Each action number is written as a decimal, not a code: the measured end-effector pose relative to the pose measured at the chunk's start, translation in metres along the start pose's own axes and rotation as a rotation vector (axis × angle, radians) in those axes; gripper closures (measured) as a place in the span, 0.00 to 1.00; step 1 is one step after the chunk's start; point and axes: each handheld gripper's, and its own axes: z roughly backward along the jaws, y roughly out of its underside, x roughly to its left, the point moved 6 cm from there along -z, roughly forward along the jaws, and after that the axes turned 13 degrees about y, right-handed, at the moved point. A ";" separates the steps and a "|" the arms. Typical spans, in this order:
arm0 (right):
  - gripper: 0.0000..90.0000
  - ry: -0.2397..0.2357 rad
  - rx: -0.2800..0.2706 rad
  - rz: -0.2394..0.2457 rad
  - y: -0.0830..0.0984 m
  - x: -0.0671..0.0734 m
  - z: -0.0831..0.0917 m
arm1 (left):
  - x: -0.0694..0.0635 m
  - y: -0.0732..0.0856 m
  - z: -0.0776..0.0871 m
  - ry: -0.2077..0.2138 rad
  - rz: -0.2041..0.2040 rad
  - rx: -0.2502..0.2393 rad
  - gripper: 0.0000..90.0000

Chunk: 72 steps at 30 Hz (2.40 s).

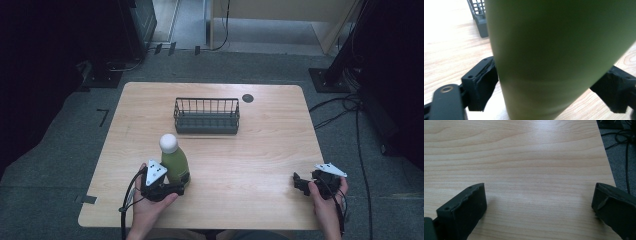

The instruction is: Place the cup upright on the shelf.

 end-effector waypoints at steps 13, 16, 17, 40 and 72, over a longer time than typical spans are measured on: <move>0.00 0.000 0.000 0.000 0.000 0.000 0.000 | -0.001 -0.013 -0.008 -0.030 -0.003 -0.012 0.18; 0.00 0.000 0.000 0.000 0.000 0.000 0.000 | -0.001 -0.014 -0.009 -0.033 -0.001 -0.015 0.18; 0.00 0.000 0.000 0.000 0.000 0.000 0.000 | -0.001 -0.015 -0.009 -0.034 0.000 -0.017 0.18; 0.00 0.000 0.000 0.000 0.000 0.000 0.000 | -0.005 -0.019 -0.001 -0.047 -0.005 -0.059 0.20; 0.00 0.000 0.000 0.000 0.000 0.000 0.000 | -0.002 -0.018 0.001 -0.074 -0.020 -0.060 0.23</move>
